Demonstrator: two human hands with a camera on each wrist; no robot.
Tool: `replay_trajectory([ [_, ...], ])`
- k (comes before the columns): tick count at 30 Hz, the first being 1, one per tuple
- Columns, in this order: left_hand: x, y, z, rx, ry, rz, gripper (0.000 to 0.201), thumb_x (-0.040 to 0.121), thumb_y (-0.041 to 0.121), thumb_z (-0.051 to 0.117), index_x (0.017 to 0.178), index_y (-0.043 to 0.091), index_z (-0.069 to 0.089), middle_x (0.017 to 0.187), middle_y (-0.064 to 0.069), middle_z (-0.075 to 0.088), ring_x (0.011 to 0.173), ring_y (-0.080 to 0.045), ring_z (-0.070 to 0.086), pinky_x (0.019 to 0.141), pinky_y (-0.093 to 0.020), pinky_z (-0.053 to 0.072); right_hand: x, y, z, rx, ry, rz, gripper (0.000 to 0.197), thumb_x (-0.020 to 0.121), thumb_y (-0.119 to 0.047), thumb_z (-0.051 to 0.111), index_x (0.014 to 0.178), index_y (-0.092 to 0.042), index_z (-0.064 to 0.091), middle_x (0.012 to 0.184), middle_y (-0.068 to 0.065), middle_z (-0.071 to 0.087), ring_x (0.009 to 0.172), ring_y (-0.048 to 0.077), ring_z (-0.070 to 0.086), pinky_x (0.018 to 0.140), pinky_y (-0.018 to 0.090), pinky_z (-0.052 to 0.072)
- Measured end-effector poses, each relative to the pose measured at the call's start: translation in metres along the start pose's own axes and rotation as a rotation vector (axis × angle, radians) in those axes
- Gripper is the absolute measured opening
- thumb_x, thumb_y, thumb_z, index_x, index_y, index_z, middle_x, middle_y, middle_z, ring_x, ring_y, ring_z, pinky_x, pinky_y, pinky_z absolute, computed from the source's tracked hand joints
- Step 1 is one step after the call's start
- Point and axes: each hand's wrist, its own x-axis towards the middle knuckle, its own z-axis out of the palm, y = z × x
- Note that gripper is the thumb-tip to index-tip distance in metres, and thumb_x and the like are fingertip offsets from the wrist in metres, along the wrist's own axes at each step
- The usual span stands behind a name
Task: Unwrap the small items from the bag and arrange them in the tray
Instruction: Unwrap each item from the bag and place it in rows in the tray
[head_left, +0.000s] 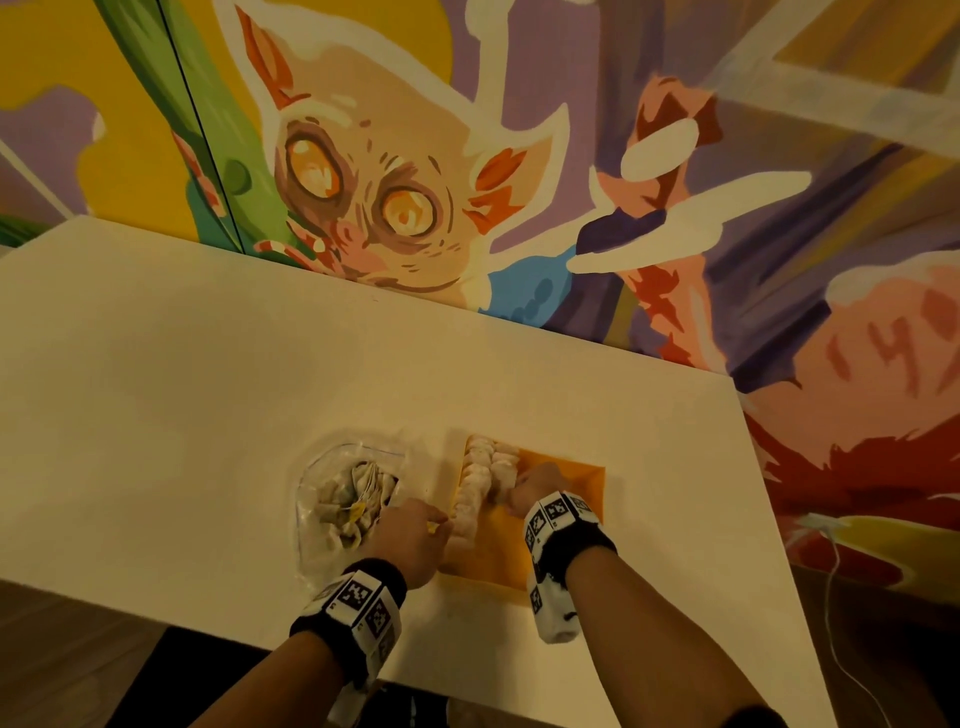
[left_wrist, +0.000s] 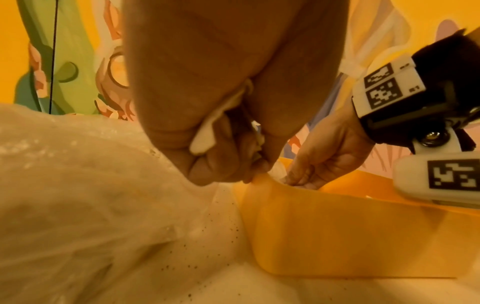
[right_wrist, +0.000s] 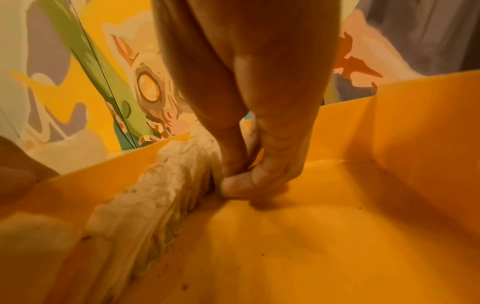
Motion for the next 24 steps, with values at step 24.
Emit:
replay_trajectory([
  [24, 0.001, 0.002, -0.006, 0.037, -0.104, -0.013, 0.034, 0.090, 0.049, 0.057, 0.118, 0.032, 0.068, 0.122, 0.005, 0.066, 0.109, -0.016, 0.061, 0.094, -0.032, 0.051, 0.013, -0.005, 0.005, 0.197, 0.062, -0.004, 0.040, 0.093, -0.041, 0.058, 0.062, -0.018, 0.049, 0.059, -0.001, 0.052, 0.047, 0.012, 0.045, 0.033, 0.018, 0.033],
])
